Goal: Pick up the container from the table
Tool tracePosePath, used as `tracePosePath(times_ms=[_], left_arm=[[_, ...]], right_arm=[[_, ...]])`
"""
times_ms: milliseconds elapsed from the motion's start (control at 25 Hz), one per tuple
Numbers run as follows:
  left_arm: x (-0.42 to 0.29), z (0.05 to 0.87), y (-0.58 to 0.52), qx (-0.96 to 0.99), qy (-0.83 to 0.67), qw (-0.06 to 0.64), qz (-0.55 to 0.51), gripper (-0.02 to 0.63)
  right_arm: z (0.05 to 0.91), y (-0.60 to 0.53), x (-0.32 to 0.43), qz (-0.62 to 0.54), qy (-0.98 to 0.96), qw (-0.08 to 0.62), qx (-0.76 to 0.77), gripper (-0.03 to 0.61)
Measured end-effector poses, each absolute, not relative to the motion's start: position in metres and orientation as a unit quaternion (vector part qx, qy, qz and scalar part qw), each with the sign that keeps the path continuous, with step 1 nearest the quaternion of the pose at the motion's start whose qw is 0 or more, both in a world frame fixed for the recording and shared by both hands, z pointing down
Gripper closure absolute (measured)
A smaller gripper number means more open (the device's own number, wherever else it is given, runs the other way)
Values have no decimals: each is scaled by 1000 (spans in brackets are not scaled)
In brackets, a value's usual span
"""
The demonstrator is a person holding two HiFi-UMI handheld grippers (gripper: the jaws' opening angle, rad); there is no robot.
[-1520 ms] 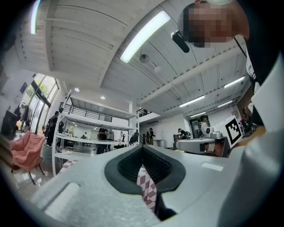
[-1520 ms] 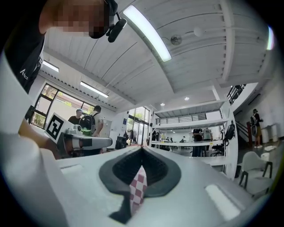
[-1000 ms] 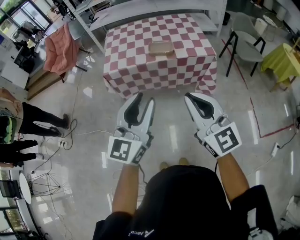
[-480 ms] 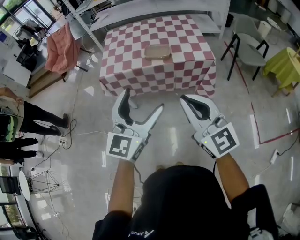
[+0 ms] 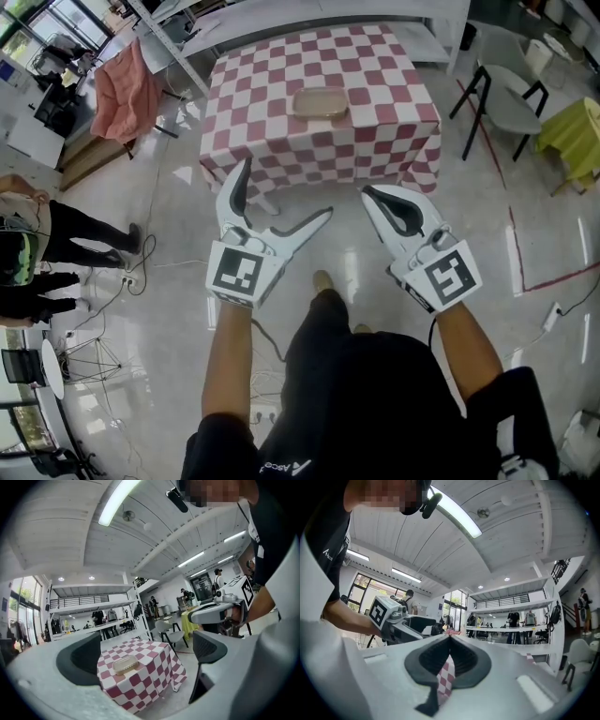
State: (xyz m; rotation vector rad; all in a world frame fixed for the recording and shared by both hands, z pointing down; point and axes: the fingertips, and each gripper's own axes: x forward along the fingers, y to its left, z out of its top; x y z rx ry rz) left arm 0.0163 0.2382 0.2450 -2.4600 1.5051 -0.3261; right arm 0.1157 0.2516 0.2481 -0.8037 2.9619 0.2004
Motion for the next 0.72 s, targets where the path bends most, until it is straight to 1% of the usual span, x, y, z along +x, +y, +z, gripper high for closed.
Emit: tracePosePath(times_ms=[360, 720], left_arm=[[-23, 271, 144, -867, 458, 119, -158, 18], [-70, 327, 20, -894, 359, 106, -247, 18]], right_arm=[[268, 176, 87, 64, 956, 8, -285, 575], [286, 59, 17, 59, 951, -19, -304, 575]])
